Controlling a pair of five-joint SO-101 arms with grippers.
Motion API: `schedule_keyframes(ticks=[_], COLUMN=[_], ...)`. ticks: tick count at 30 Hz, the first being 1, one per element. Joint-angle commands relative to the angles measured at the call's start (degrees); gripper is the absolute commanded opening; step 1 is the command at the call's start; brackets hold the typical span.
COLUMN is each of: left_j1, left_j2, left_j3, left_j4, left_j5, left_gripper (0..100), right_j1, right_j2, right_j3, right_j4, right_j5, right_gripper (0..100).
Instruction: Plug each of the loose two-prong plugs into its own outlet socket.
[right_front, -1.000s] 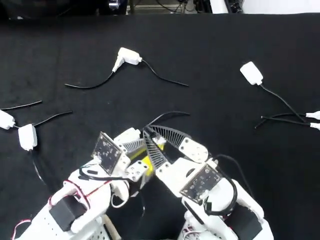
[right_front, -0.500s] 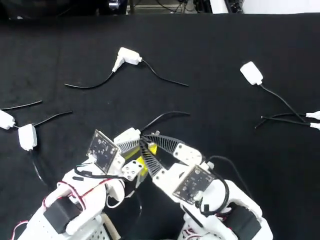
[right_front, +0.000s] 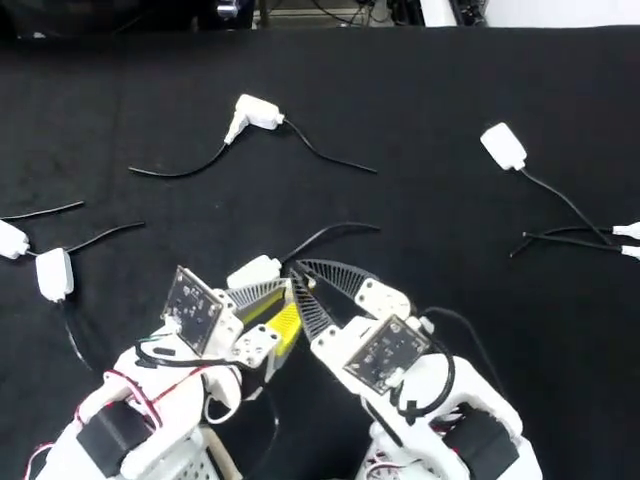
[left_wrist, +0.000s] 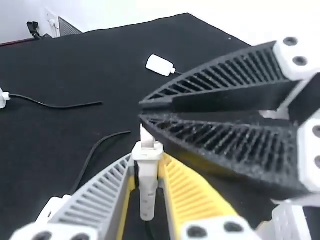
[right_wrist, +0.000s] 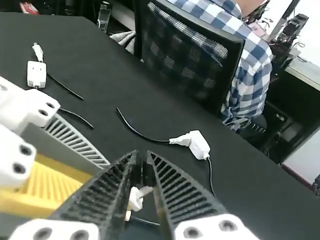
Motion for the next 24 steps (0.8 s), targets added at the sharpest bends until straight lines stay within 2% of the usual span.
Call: schedule_keyframes(ticks=[1,6,15,24], left_j1=[0.75,0.48,0.57,0.75], left_j2=[-0.44,-0.44,-0.35,-0.35], left_j3=[-6.9,-10.59,-9.89,-0.92], left_j4=[2.11,5.45,5.8,-1.49], left_j5=[-0.09,-0.09,-0.09,-0.44], left_gripper=[3,3,3,3], right_j1=[2.81,5.45,5.45,3.87], right_j2=[0.84,0.84,0.4,0.84], right_j3=[0.22,0.22,1.36,-8.04], right_j4=[-1.05,-1.41,-3.78,-1.67], right_j5=[0.18,0.26,0.26,-0.35], right_gripper=[1.2,1.2,1.2,1.2])
